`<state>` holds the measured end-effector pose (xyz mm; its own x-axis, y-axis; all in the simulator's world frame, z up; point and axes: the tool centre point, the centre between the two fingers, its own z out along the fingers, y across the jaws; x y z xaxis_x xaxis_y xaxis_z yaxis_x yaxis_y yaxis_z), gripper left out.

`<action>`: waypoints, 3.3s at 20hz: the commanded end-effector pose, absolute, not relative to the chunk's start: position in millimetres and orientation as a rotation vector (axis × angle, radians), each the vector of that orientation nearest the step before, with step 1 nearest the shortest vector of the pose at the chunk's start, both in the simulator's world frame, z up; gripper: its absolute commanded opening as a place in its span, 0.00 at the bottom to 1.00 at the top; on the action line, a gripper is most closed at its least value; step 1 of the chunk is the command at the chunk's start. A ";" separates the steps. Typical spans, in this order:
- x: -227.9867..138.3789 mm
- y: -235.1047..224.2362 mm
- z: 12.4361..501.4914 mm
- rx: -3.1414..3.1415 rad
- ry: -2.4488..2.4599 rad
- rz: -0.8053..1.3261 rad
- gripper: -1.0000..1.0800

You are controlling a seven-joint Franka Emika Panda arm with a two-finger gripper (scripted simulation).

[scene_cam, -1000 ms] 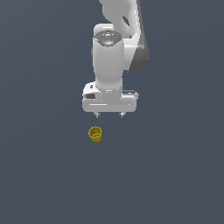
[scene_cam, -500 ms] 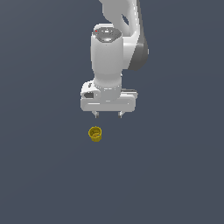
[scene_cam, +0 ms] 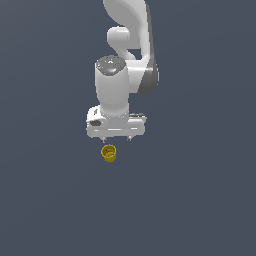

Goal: Pick up the object and move it to a goal position.

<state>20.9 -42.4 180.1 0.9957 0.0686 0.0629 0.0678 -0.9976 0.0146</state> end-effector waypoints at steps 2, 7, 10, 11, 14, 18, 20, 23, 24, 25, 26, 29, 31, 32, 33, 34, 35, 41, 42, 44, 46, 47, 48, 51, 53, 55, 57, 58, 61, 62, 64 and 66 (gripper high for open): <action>19.4 -58.6 151.8 3.126 0.167 0.064 0.96; 15.7 -76.6 119.5 3.127 0.237 0.026 0.96; 13.7 -83.5 106.8 3.128 0.264 0.012 0.96; 13.1 -85.2 103.6 3.128 0.271 0.008 0.96; 12.0 -88.4 97.7 3.128 0.284 0.001 0.96; 11.6 -88.6 97.2 3.129 0.281 0.000 0.96; 11.5 -88.8 94.0 3.129 0.281 0.000 0.96; 11.3 -88.7 83.3 3.129 0.282 0.000 0.96; 11.0 -88.9 78.2 3.129 0.282 0.000 0.96; 10.9 -88.7 72.4 3.129 0.283 0.000 0.96; 10.6 -88.7 66.4 3.129 0.284 0.000 0.96; 10.3 -89.0 53.1 3.129 0.285 0.000 0.96; 10.7 -89.0 48.2 3.129 0.286 0.000 0.96; 11.1 -89.1 47.0 3.129 0.286 0.000 0.96; 11.4 -89.2 46.5 3.129 0.286 0.000 0.96; 11.6 -89.2 46.5 3.129 0.286 0.000 0.96; 11.6 -89.2 46.5 3.129 0.286 0.000 0.00; 11.6 -89.2 46.5 3.129 0.286 0.000 0.00; 11.6 -89.2 46.5 3.129 0.286 0.000 0.00; 11.6 -89.2 46.5 3.129 0.286 0.000 0.00; 11.3 -89.6 47.3 3.128 0.285 0.000 0.00; 11.0 -89.5 47.9 3.128 0.285 0.000 0.00; 10.5 -89.5 49.0 3.128 0.285 0.000 0.00; 7.6 -89.2 54.6 3.128 0.285 0.000 0.00; 4.5 -88.9 60.5 3.128 0.285 0.000 0.00; 0.5 -88.5 68.1 3.128 0.285 0.000 0.00; -4.4 -88.0 77.4 3.128 0.285 0.000 0.00; -7.1 -87.7 82.7 3.128 0.285 0.000 0.00; -15.1 -86.7 99.3 3.129 0.286 0.000 0.00; -17.3 -86.5 104.1 3.129 0.286 0.000 0.00; -21.2 -86.1 112.5 3.129 0.286 0.000 0.00; -24.3 -85.8 119.0 3.129 0.286 0.000 0.00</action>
<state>-21.7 -86.1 113.1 0.9835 0.1810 -0.0005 0.1810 -0.9835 -0.0002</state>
